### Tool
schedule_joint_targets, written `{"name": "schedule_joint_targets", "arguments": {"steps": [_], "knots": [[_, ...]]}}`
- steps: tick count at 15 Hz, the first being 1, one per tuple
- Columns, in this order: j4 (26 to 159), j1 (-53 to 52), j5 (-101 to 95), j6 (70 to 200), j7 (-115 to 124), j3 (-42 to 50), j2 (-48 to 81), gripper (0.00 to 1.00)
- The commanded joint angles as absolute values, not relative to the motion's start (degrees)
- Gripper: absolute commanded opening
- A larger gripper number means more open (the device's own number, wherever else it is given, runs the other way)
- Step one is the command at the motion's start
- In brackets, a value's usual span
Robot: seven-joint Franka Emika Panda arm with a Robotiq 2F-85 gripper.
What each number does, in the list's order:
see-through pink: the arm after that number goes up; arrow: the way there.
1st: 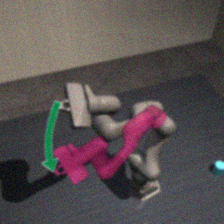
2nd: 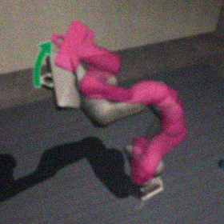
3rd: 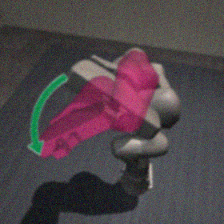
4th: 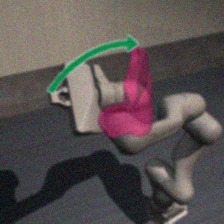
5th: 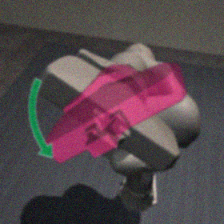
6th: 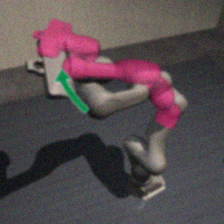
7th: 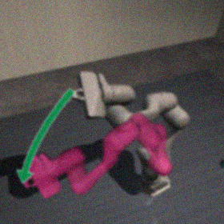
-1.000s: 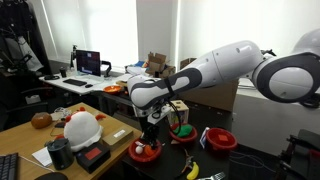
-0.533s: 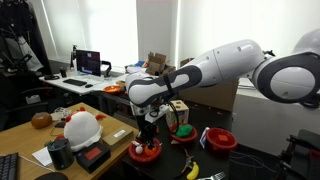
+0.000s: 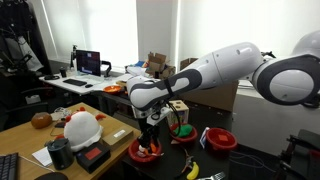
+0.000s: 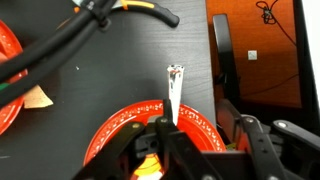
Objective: Put the fork inside the red bowl
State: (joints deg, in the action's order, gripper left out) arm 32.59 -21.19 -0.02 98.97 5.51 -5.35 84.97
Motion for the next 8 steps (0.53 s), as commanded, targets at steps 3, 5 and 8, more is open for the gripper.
{"name": "schedule_joint_targets", "arguments": {"steps": [3,5,8], "knots": [[31.01,-20.48,0.61,96.92,5.16,-5.30,84.96,0.98],[29.21,-19.58,0.81,94.14,3.80,-5.71,84.95,1.00],[31.14,-17.93,0.25,91.63,4.07,-5.32,81.55,1.00]]}}
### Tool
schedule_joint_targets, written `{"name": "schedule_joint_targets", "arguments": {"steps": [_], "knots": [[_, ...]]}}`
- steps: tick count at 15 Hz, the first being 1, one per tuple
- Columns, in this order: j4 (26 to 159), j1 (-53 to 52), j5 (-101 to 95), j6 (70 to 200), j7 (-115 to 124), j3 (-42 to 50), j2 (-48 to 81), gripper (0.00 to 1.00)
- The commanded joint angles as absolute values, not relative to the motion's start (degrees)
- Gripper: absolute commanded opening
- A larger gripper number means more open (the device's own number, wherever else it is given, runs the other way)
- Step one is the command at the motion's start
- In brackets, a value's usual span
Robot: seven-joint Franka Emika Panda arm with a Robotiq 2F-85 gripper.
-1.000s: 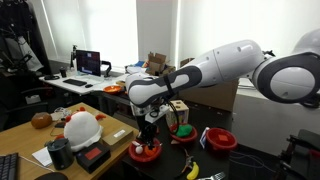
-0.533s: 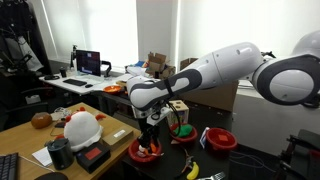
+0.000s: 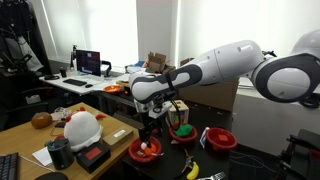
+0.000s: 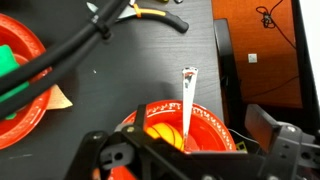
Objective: Put the fork inside the red bowl
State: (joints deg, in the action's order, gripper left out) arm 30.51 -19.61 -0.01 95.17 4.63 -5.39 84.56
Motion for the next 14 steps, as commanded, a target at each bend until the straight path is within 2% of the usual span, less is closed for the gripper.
{"name": "schedule_joint_targets", "arguments": {"steps": [1,14], "knots": [[31.29,-17.32,0.17,91.31,4.52,-5.15,80.54,1.00],[34.64,-12.62,1.69,81.44,11.67,-5.98,71.34,1.00]]}}
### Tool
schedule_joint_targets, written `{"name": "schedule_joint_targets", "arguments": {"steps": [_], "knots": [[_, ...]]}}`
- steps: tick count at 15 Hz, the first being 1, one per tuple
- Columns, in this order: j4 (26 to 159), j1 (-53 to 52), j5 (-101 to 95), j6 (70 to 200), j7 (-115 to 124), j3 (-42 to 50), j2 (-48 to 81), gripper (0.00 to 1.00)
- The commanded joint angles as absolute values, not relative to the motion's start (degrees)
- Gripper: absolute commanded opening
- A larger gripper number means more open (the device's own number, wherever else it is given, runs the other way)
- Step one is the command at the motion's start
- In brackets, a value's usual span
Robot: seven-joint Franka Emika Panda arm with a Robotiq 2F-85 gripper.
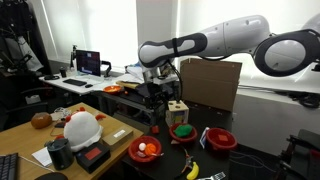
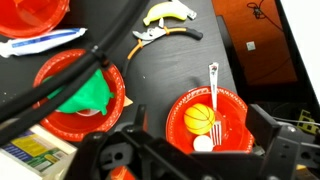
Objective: Put the fork inside the red bowl
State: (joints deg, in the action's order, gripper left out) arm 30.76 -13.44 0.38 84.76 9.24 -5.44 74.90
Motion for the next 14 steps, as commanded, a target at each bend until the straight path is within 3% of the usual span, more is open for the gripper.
{"name": "schedule_joint_targets", "arguments": {"steps": [1,7,14], "knots": [[34.64,-12.29,2.20,80.28,11.89,-6.20,71.06,1.00],[34.41,-11.17,4.27,78.09,18.36,-5.85,70.33,1.00],[33.33,-9.93,2.35,84.60,18.17,-3.94,69.74,1.00]]}}
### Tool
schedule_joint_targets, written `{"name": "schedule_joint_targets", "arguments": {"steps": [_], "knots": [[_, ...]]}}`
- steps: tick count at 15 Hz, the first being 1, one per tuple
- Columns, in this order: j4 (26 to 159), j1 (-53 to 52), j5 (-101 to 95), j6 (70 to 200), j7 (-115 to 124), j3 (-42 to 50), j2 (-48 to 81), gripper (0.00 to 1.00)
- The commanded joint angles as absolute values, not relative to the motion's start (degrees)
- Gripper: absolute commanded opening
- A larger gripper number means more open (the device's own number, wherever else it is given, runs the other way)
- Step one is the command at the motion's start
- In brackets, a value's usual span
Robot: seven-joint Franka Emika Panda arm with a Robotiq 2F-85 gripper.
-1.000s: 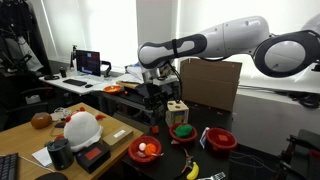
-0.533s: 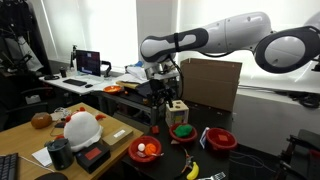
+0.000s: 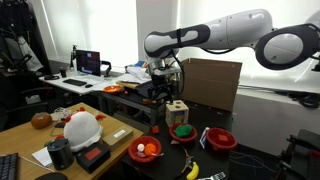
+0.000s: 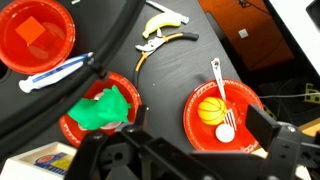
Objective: Put the fork inside the red bowl
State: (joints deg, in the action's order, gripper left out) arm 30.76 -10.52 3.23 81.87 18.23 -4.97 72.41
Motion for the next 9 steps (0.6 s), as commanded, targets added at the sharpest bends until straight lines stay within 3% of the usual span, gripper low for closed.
{"name": "schedule_joint_targets", "arguments": {"steps": [1,9], "knots": [[33.16,-9.65,1.74,86.35,17.49,-3.46,69.72,1.00],[33.31,-6.16,-2.45,96.72,10.15,-1.01,68.56,1.00]]}}
